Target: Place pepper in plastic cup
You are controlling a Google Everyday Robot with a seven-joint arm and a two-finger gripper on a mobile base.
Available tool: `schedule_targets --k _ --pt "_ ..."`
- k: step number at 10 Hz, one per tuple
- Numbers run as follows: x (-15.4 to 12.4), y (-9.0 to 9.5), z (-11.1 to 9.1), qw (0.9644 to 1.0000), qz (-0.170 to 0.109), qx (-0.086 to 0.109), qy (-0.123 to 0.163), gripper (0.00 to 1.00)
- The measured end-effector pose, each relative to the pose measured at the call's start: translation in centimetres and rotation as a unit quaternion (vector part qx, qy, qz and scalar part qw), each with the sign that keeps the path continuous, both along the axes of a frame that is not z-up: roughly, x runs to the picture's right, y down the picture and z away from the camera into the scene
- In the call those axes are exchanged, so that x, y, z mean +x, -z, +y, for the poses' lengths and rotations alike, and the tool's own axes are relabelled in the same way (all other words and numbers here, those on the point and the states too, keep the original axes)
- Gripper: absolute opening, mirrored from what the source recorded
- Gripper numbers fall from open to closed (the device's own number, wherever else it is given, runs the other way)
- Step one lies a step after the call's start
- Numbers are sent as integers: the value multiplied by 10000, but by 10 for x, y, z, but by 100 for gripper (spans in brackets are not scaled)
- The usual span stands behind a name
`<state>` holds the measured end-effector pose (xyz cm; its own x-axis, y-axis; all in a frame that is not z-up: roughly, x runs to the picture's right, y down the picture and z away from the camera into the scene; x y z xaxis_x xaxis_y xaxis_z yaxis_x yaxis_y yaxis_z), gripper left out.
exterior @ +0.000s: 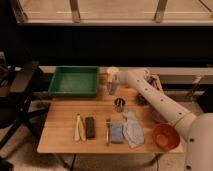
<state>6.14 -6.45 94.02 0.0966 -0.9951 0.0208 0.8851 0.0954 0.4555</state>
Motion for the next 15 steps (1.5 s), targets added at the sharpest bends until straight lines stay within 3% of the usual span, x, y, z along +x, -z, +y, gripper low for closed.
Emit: schedule_targets --k 2,7,15 --pt "-1 -10 3 9999 46 -105 -6 71" --pt "12 -17 7 9995 218 -215 -76 71" --pt "59 25 -18 9980 549 215 -238 71"
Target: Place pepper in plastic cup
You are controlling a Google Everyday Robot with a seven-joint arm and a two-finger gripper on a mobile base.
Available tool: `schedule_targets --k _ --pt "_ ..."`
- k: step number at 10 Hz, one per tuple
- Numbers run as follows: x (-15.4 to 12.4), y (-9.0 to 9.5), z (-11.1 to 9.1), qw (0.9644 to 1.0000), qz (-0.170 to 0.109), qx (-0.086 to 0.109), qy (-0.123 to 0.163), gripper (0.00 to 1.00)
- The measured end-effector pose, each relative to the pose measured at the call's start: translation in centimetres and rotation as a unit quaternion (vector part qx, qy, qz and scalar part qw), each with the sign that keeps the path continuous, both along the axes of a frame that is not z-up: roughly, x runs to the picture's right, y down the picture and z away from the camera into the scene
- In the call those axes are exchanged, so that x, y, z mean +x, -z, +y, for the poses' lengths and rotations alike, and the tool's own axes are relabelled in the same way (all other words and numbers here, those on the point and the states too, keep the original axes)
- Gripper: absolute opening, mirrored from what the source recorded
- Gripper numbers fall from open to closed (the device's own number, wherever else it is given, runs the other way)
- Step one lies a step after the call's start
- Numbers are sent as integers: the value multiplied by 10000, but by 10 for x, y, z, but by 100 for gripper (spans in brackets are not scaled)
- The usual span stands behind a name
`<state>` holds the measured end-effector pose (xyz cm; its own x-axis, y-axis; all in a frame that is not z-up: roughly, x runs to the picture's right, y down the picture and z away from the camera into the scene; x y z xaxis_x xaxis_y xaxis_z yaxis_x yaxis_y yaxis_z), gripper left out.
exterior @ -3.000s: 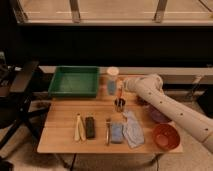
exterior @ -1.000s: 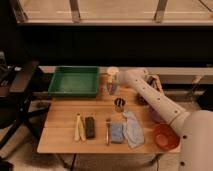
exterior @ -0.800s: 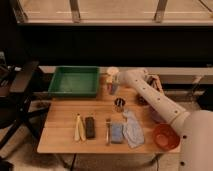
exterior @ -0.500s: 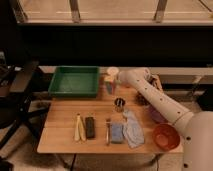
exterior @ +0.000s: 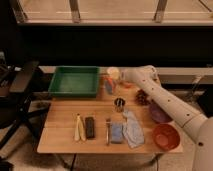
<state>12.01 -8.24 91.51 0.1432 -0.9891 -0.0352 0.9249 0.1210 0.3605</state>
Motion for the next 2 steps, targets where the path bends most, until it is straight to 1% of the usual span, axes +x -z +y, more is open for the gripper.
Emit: schedule_targets --k 1,2 --pt "6 5 -3 10000 27 40 -35 71" --pt "12 6 -3 10000 59 58 -52 71"
